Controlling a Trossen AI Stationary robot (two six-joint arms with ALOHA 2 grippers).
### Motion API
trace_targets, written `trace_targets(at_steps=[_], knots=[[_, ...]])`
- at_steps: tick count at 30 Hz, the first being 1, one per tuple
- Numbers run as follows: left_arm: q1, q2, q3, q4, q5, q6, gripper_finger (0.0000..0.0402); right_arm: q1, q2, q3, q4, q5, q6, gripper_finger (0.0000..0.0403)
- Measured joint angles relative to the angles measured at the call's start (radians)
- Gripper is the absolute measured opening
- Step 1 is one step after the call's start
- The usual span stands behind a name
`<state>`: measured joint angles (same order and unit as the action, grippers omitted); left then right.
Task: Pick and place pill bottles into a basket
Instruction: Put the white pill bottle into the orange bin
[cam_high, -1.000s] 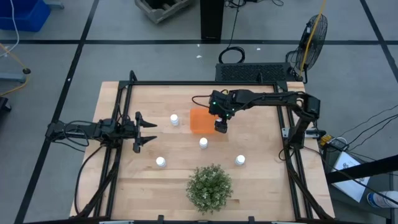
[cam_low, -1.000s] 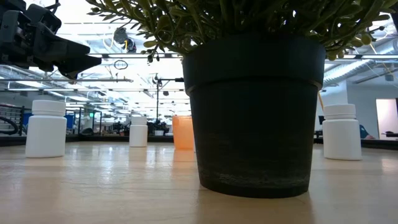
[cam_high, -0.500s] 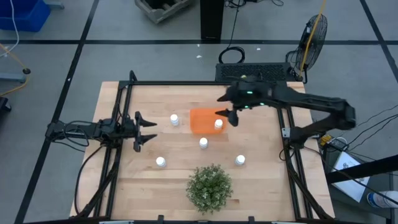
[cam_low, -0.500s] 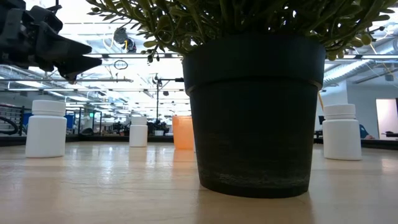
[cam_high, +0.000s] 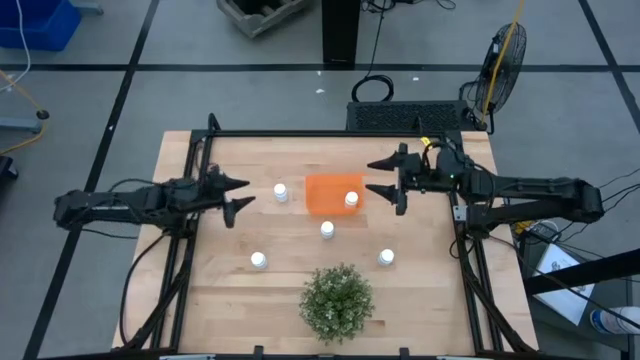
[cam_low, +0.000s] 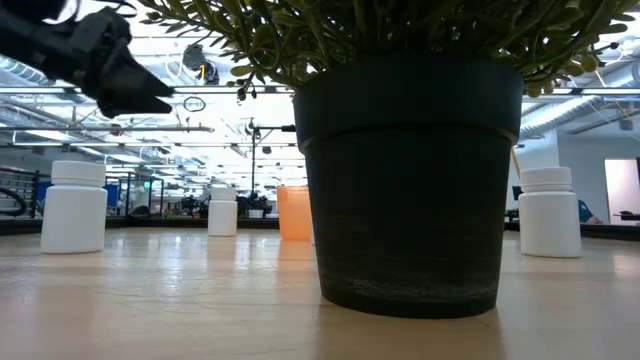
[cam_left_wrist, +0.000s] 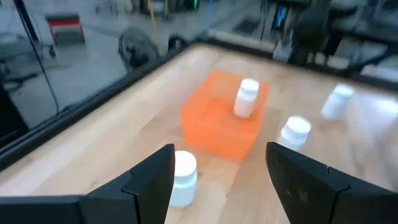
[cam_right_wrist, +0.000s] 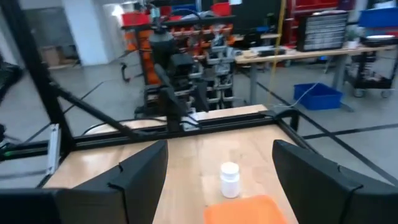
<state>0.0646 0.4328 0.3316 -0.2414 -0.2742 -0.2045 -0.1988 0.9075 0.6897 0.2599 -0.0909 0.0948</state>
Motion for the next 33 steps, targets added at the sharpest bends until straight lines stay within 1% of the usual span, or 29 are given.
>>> trace_targets(at_steps=[4, 8, 10, 14, 19, 21, 27, 33], knots=[[0.081, 0.207, 0.121, -0.046, 0.065, 0.057, 0.0257, -0.01, -0.02, -0.057, 0.054, 0.014, 0.022, 0.0278], [0.186, 0.404, 0.214, -0.127, 0.084, 0.098, 0.0257, -0.003, -0.025, -0.064, 0.093, 0.01, 0.024, 0.0279], [0.241, 0.488, 0.231, -0.123, 0.141, 0.094, 0.0257, 0.003, -0.024, -0.064, 0.1, 0.009, 0.022, 0.0279], [0.318, 0.613, 0.232, -0.036, 0.273, 0.101, 0.0257, 0.018, -0.025, -0.064, 0.113, 0.008, 0.012, 0.0279], [0.35, 0.698, 0.232, 0.076, 0.373, 0.116, 0.0257, 0.031, -0.025, -0.064, 0.101, 0.006, 0.001, 0.0279], [0.35, 0.724, 0.232, 0.111, 0.388, 0.125, 0.0257, 0.036, -0.025, -0.064, 0.093, 0.006, -0.002, 0.0279], [0.351, 0.806, 0.233, 0.124, 0.387, 0.117, 0.0257, 0.035, -0.025, -0.064, 0.086, 0.006, -0.006, 0.0279], [0.351, 0.863, 0.233, 0.162, 0.353, 0.116, 0.0257, 0.035, -0.025, -0.064, 0.087, 0.006, -0.005, 0.0279]])
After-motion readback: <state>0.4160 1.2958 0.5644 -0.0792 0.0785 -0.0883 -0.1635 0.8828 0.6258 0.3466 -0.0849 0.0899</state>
